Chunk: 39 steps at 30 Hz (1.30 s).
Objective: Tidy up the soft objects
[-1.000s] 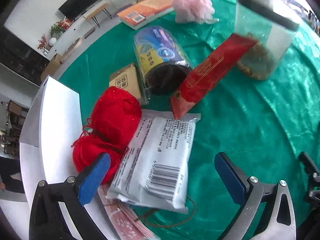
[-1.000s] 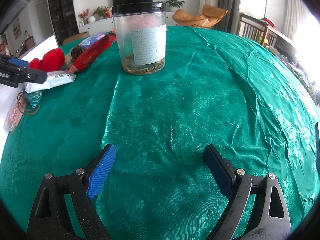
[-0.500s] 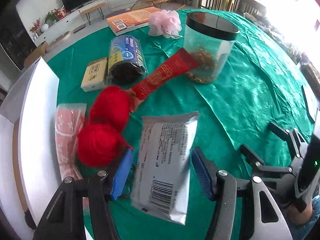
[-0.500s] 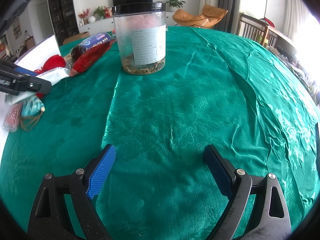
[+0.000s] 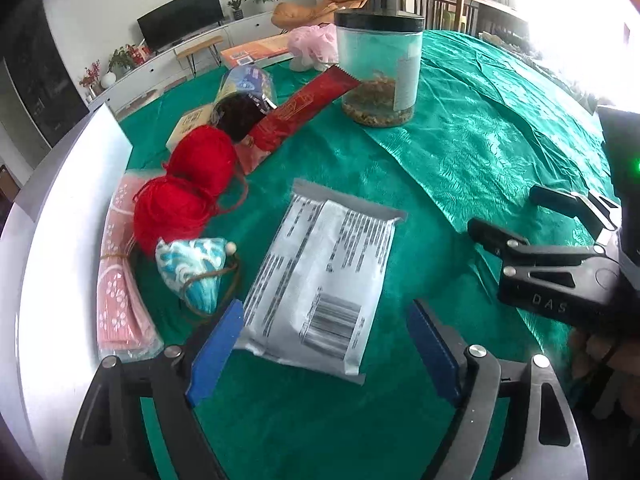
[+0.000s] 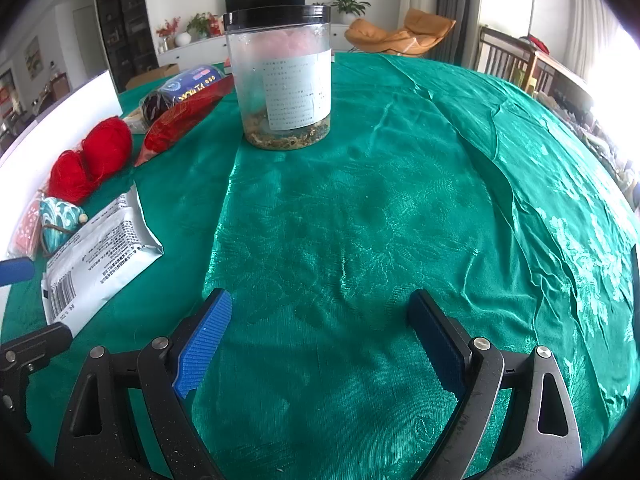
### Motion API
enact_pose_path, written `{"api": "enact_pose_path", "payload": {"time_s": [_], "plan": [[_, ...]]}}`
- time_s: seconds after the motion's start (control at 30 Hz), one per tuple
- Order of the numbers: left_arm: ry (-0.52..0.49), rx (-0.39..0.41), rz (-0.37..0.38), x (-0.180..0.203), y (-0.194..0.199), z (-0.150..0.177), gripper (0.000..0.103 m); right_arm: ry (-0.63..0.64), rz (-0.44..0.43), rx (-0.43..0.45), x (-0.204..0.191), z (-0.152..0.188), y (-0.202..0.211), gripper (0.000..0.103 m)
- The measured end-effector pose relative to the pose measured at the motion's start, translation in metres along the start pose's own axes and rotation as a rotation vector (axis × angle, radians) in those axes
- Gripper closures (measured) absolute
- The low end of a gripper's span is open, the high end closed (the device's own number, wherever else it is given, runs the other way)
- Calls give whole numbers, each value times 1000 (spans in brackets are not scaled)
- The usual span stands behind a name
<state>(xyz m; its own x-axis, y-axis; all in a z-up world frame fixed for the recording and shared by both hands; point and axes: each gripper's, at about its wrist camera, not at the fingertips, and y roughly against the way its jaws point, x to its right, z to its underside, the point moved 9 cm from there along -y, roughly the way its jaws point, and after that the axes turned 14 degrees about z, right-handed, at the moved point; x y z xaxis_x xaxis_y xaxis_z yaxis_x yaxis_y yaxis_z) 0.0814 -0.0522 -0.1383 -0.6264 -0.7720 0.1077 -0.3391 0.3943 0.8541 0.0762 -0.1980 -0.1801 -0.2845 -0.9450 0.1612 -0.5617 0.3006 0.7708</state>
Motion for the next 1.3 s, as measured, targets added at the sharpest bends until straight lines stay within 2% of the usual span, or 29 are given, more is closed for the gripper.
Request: {"api": "enact_pose_path", "payload": {"time_s": [0.03,0.13,0.17,0.2,0.23,0.3,0.5,0.57,0.6,0.7,0.83,0.93,1.1,1.17,1.2,1.23,1.3], "plan": [[-17,-7,-16,0,-8,-5,13,0,-1,0,0,0,0,11],[-12,-45,-43,-6,-32,-8,11,-8,-9,1,-7,6,13,11],[1,-17,-37,-7,-32,-11,12,-14,-14,2,-6,5,14,11],[18,-4,-24,-8,-33,-12,14,-24,-20,3,-5,5,15,12],[36,15,-31,-11,-32,-13,28,-36,-27,3,-3,4,15,12],[68,56,-10,-13,-26,-11,33,-64,-31,0,1,4,16,12],[123,97,-1,-18,3,27,35,-99,-48,0,2,4,17,12],[121,113,-8,-18,10,40,35,-116,-102,1,-2,3,21,12],[119,121,-9,-19,13,44,35,-138,-175,6,-8,-1,25,12],[131,143,-6,-24,18,51,35,-152,-338,13,-36,-22,35,12],[150,153,-1,-32,18,48,35,-142,-461,-12,-88,-69,27,12],[147,158,-5,-38,18,50,35,-171,-453,-44,-120,-103,1,12],[127,160,-20,-47,21,58,34,-193,-384,-55,-160,-129,-32,13],[113,158,-24,-47,20,58,34,-173,-322,-29,-168,-134,-36,17],[106,158,-29,-46,19,58,33,-160,-294,-9,-169,-136,-36,55],[102,160,-32,-46,19,57,33,-141,-270,6,-169,-137,-34,84],[107,158,-40,-48,18,58,33,-115,-266,68,-167,-140,-19,88]]}}
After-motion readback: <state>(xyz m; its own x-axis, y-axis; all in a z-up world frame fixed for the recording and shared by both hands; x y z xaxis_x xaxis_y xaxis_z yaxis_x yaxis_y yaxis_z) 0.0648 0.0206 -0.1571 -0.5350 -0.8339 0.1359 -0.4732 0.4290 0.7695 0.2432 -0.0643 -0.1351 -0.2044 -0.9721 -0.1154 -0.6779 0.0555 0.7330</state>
